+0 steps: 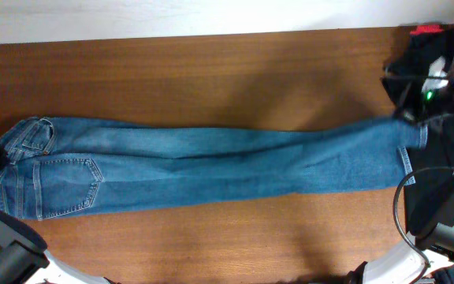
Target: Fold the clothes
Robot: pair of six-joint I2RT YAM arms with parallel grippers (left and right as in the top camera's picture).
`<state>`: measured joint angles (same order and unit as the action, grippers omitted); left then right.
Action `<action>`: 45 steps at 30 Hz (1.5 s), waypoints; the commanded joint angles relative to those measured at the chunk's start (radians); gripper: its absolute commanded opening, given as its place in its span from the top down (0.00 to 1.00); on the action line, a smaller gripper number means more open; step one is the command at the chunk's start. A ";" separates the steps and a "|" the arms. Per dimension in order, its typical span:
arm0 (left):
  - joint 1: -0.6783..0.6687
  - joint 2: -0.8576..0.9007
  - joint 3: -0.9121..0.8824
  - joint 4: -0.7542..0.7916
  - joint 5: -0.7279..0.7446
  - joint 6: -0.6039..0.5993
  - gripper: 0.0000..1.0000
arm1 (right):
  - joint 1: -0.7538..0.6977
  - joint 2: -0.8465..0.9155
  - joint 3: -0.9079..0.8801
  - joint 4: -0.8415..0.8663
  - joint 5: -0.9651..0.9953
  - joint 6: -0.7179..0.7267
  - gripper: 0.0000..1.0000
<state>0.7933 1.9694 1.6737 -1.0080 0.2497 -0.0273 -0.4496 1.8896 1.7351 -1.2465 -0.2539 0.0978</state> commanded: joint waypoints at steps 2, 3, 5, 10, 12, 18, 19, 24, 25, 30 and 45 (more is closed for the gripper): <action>0.013 -0.004 0.009 0.012 -0.018 -0.010 0.91 | -0.016 0.015 -0.147 -0.016 0.379 -0.011 0.96; 0.013 -0.004 0.009 0.012 -0.018 -0.010 0.91 | -0.024 0.014 -0.169 0.007 0.375 -0.011 0.89; 0.013 -0.004 0.009 0.012 -0.006 -0.010 0.91 | -0.035 0.014 -0.177 0.029 0.371 -0.008 0.87; 0.013 -0.004 0.009 0.012 -0.003 -0.010 0.91 | -0.037 0.014 -0.177 0.032 0.402 -0.003 0.85; 0.013 -0.004 0.009 0.012 -0.003 -0.010 0.91 | -0.048 0.014 -0.176 0.037 0.401 0.030 0.86; 0.013 -0.004 0.009 0.013 -0.003 -0.010 0.91 | -0.098 0.014 -0.178 -0.105 0.398 0.146 0.89; 0.013 -0.004 0.009 0.013 -0.003 -0.010 0.91 | -0.100 0.014 -0.178 -0.122 0.397 0.144 0.89; 0.013 -0.004 0.009 0.020 -0.003 -0.010 0.91 | -0.101 0.014 -0.164 -0.096 0.396 0.143 0.85; 0.013 -0.004 0.009 0.020 -0.003 -0.010 0.91 | -0.101 0.014 -0.152 -0.089 0.396 0.143 0.83; 0.013 -0.004 0.009 0.019 -0.003 -0.010 0.91 | -0.101 0.014 0.007 -0.087 0.298 0.143 0.06; 0.013 -0.004 0.009 0.019 -0.003 -0.010 0.91 | -0.097 0.097 0.030 -0.046 0.219 0.174 0.18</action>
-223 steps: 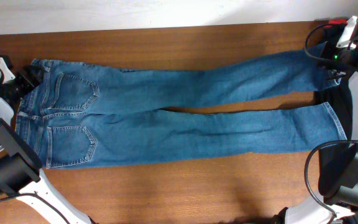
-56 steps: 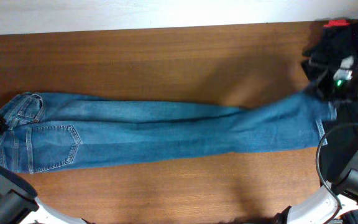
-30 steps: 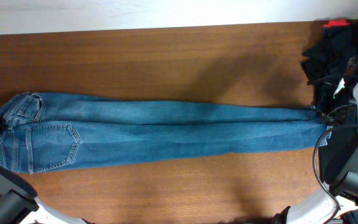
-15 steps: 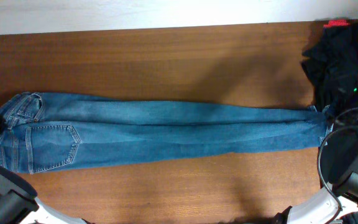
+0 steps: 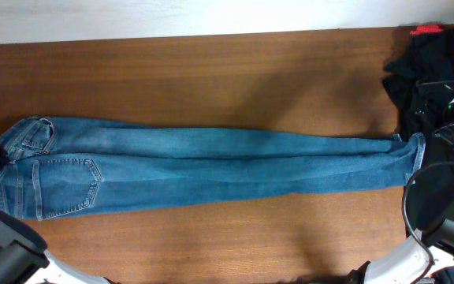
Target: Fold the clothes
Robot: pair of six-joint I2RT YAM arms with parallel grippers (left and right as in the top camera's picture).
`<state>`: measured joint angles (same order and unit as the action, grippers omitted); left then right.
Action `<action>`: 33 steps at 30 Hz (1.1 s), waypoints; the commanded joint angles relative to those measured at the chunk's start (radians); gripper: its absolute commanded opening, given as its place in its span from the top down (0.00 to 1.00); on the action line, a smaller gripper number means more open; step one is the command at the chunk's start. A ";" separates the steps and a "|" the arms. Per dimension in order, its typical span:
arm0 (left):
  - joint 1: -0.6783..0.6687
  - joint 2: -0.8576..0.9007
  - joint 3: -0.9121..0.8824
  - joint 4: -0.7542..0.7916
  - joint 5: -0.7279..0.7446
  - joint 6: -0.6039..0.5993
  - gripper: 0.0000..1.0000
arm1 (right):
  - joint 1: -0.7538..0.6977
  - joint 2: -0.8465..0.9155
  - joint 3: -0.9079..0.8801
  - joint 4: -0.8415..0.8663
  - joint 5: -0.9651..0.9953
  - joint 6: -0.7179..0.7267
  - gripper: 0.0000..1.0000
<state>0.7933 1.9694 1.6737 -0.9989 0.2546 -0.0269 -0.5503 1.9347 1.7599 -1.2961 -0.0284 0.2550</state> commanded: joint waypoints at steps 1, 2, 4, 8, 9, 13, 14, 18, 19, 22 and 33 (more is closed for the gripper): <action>0.013 -0.004 0.009 0.010 -0.008 -0.010 0.91 | 0.007 0.065 0.005 0.005 -0.006 0.017 0.18; 0.013 -0.004 0.009 0.010 -0.008 -0.010 0.91 | 0.013 0.085 0.005 0.010 -0.005 0.016 0.21; 0.013 -0.004 0.009 0.010 -0.008 -0.010 0.91 | 0.020 0.106 0.005 0.014 -0.005 0.016 0.40; 0.013 -0.004 0.009 0.010 -0.008 -0.010 0.91 | 0.029 0.113 0.006 0.028 -0.014 0.016 0.96; 0.013 -0.004 0.009 0.010 -0.008 -0.010 0.91 | 0.029 0.112 0.007 0.029 -0.019 0.016 0.96; 0.013 -0.004 0.009 0.011 -0.008 -0.010 0.91 | 0.028 0.082 0.121 0.040 -0.212 -0.062 0.96; 0.013 -0.004 0.009 0.011 -0.008 -0.010 0.91 | 0.028 0.076 0.177 0.039 -0.280 -0.084 0.96; 0.013 -0.004 0.009 0.011 -0.008 -0.010 0.91 | 0.026 0.068 0.359 -0.009 -0.327 -0.092 0.96; 0.013 -0.004 0.009 0.011 -0.008 -0.010 0.91 | 0.026 0.068 0.372 -0.016 -0.302 -0.090 0.96; 0.013 -0.004 0.009 0.011 -0.008 -0.010 0.91 | 0.026 0.075 0.352 -0.063 -0.135 -0.090 0.96; 0.013 -0.004 0.009 0.011 -0.008 -0.010 0.91 | 0.026 0.074 0.137 0.049 -0.063 -0.094 0.96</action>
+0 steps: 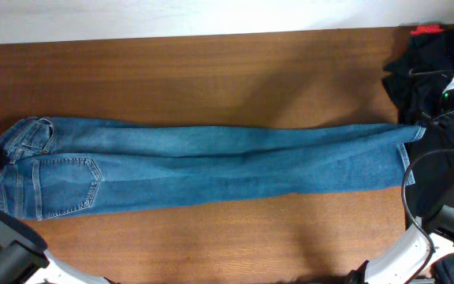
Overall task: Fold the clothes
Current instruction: 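Pull the hems rightward with the right gripper to align the folded legs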
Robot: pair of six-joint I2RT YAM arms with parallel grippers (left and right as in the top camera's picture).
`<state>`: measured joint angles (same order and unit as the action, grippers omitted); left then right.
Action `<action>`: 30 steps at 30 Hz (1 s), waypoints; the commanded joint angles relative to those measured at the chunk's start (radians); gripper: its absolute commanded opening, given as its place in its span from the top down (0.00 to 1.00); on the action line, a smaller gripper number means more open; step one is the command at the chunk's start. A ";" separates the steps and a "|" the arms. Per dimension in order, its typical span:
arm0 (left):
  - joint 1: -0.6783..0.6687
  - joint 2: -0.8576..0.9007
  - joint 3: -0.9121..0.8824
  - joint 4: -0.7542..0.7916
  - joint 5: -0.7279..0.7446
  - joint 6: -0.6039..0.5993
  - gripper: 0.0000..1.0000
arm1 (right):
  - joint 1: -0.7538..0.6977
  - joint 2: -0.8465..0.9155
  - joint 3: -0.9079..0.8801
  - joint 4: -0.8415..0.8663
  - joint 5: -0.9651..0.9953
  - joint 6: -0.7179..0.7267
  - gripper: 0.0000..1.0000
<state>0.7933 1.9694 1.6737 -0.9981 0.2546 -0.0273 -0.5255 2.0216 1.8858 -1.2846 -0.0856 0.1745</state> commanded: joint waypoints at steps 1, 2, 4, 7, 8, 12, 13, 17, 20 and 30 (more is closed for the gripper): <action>0.013 -0.004 0.009 0.011 -0.009 -0.010 0.91 | 0.002 -0.013 0.029 0.052 -0.037 -0.013 0.96; 0.015 -0.004 0.009 0.012 -0.010 -0.009 0.91 | 0.002 -0.013 0.053 0.064 -0.072 -0.013 0.96; 0.019 -0.004 0.009 0.015 -0.016 -0.010 0.91 | 0.002 -0.013 0.099 0.079 -0.140 -0.025 0.96; 0.021 -0.004 0.009 0.016 -0.016 -0.010 0.91 | 0.002 -0.013 0.129 0.069 -0.200 -0.067 0.96; 0.021 -0.004 0.009 0.018 -0.016 -0.010 0.91 | 0.002 -0.012 0.127 0.039 -0.174 -0.076 0.96; 0.021 -0.004 0.009 0.021 -0.016 -0.010 0.91 | 0.001 -0.005 0.093 -0.089 0.085 -0.092 0.96; 0.021 -0.004 0.009 0.021 -0.016 -0.010 0.91 | 0.000 -0.003 0.070 -0.121 0.162 -0.089 0.96; 0.021 -0.004 0.009 0.021 -0.016 -0.010 0.91 | -0.002 -0.003 -0.063 -0.133 0.215 -0.089 0.93; 0.021 -0.004 0.009 0.021 -0.016 -0.010 0.91 | -0.013 -0.003 -0.148 -0.125 0.237 -0.089 0.84; 0.021 -0.004 0.009 0.021 -0.015 -0.010 0.91 | -0.132 -0.003 -0.170 -0.176 0.261 -0.019 0.68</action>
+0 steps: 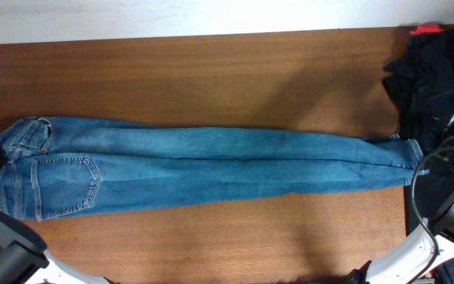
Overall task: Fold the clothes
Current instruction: 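Pull the hems rightward with the right gripper to align the folded legs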
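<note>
A pair of blue jeans [211,166] lies stretched flat across the wooden table [211,79]. The waist and back pockets are at the left, and both legs run to the right. The leg ends [407,154] are drawn together into a narrow bunch at the right edge. My right gripper [424,152] is a dark shape right at those leg ends, hard to make out against black cloth, and appears closed on them. My left gripper sits dark against the waistband at the far left, with its jaws hidden.
A heap of black clothes [432,71] with a red tag [426,30] fills the back right corner. The right arm's cables [448,154] loop along the right edge. Part of the left arm [2,237] crosses the front left corner. A white wall borders the table's far side.
The leg ends were spread wider and lay higher, near the black heap. They are now lower and pinched into a narrow bunch. The waist and left gripper have not moved.
The right gripper first held the leg ends up near the black heap, with the legs slanting upward. Then the ends lay lower and narrow, then higher and spread again. Now they are low and bunched. The waist stayed by the left gripper throughout.
</note>
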Robot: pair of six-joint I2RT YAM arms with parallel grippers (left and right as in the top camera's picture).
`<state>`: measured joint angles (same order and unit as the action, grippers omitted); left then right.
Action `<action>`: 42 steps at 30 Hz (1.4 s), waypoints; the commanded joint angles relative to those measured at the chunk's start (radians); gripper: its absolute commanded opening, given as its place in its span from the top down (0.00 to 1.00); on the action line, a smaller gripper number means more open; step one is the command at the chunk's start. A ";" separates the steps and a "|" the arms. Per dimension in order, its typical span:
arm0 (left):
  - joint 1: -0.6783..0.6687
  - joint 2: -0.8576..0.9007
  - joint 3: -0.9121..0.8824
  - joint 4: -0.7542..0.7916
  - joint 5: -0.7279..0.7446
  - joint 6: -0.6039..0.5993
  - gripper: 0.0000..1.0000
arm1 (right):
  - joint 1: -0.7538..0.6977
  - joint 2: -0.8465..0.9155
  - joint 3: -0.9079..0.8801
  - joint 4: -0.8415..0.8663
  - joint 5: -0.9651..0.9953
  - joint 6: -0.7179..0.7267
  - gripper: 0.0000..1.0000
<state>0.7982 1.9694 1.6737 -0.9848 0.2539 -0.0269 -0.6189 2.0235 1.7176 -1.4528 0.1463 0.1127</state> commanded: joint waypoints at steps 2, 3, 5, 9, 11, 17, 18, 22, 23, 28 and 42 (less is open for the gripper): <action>0.016 -0.004 0.009 0.008 -0.014 -0.010 0.91 | -0.051 -0.005 -0.001 -0.004 -0.025 0.041 0.68; 0.016 -0.004 0.009 0.008 -0.014 -0.010 0.91 | -0.054 -0.005 -0.001 0.003 -0.051 0.032 0.64; 0.016 -0.004 0.009 0.008 -0.014 -0.010 0.91 | -0.054 -0.005 -0.001 0.023 -0.120 -0.013 0.59; 0.016 -0.004 0.009 0.008 -0.015 -0.010 0.91 | -0.054 -0.005 -0.003 0.045 -0.143 -0.012 0.41; 0.016 -0.004 0.009 0.007 -0.015 -0.010 0.90 | -0.054 -0.005 -0.013 0.069 -0.181 -0.013 0.41; 0.016 -0.004 0.009 0.007 -0.015 -0.010 0.73 | -0.054 -0.005 -0.018 0.099 -0.345 -0.117 0.41; 0.016 -0.004 0.009 0.007 -0.016 -0.010 0.71 | -0.054 -0.005 -0.018 0.098 -0.345 -0.117 0.41; 0.016 -0.004 0.009 -0.022 -0.072 -0.010 0.63 | -0.054 -0.005 -0.018 0.091 -0.341 -0.117 0.41; 0.016 -0.004 0.009 -0.036 -0.116 -0.010 0.63 | -0.054 -0.005 -0.018 0.087 -0.330 -0.117 0.41; 0.016 -0.004 0.009 -0.013 -0.094 -0.010 0.53 | -0.054 -0.005 -0.018 0.084 -0.322 -0.117 0.41; 0.008 -0.004 0.009 0.180 0.150 -0.010 0.33 | -0.054 -0.005 -0.018 0.080 -0.323 -0.116 0.41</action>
<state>0.8062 1.9694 1.6737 -0.7982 0.3771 -0.0452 -0.6754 2.0235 1.7069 -1.3689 -0.1753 -0.0002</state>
